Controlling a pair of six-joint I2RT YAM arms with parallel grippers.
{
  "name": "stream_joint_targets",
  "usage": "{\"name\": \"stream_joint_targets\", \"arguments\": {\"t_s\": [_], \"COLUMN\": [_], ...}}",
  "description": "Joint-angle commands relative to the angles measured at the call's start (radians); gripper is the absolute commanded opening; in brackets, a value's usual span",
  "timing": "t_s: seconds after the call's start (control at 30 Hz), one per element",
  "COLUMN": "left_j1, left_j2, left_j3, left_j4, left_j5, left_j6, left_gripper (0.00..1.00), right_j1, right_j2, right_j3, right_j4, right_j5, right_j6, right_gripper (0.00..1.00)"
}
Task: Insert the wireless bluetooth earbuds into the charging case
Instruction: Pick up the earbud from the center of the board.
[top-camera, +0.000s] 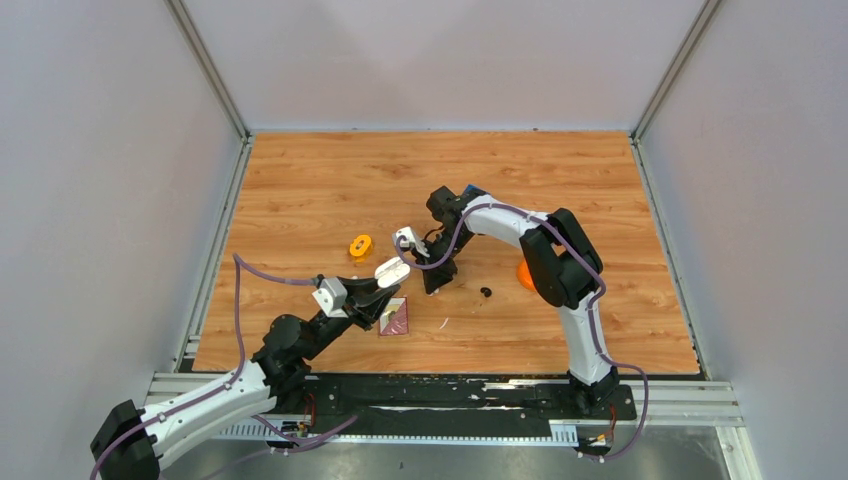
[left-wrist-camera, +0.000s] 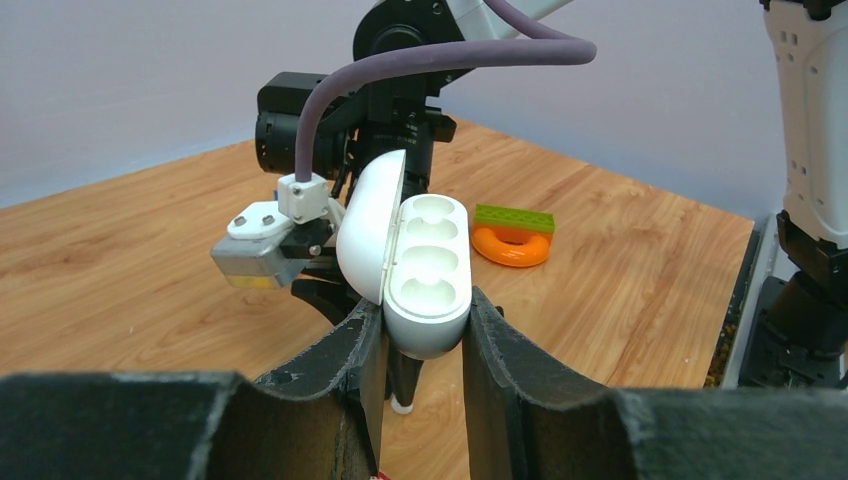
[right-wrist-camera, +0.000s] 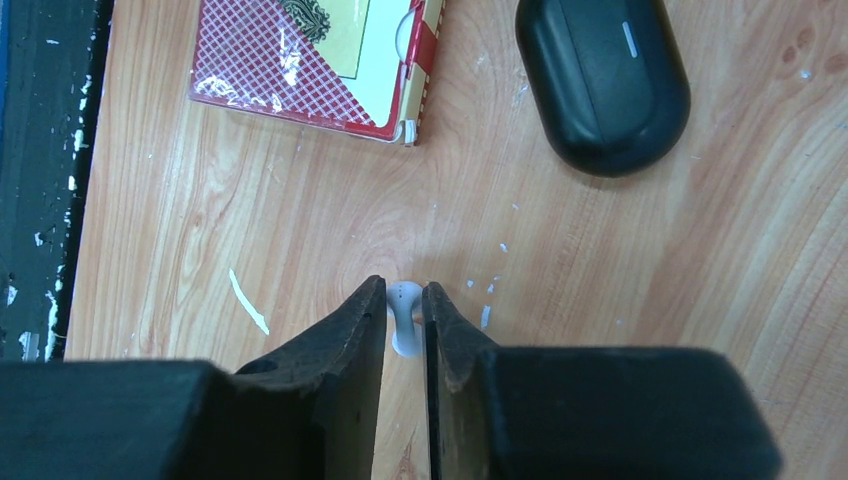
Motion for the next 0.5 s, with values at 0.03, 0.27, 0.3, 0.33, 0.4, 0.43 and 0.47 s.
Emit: {"name": "stream_joint_targets", "arguments": {"t_s": [0.03,0.27,0.3,0.33,0.4,0.43,0.47], "left_j1": [0.003,0.003,0.003,0.003,0.003,0.003,0.003], "left_j2": [0.003,0.013,0.012,0.013,0.015,0.015,0.015], "left_j3": [-0.021,-0.020,-0.020,-0.020,-0.020,-0.020,-0.020], "left_j4": [0.049,0.056,0.056,0.056,0.056,0.058,0.058], "left_j5": [0.002,0.002,0.002,0.003,0.002,0.002,0.002], "left_j6": [0.003,0.002,0.002,0.002,0.003,0.002,0.002], "left_gripper": [0.02,0.02,0.02,0.02,0.02,0.02,0.02], "right_j1": [0.005,0.002,0.001,0.001,0.001,-0.001,-0.001], "right_j2": [-0.032,-0.039,-0.038,-0.038,-0.038,-0.039,-0.040], "right_j3": [0.007,0.008,0.008,0.008,0.008,0.009,0.007], "right_j4": [0.021,0.022,0.023,0.024,0.023,0.024,0.025], "right_j5": [0.006,0.018,0.019,0.025,0.035,0.041,0.045], "right_j6": [0.000,0.010,0.011,0.013,0.014,0.014,0.016], "right_gripper": [0.21,0.18,0.20,0.22,0.24,0.24,0.26]}}
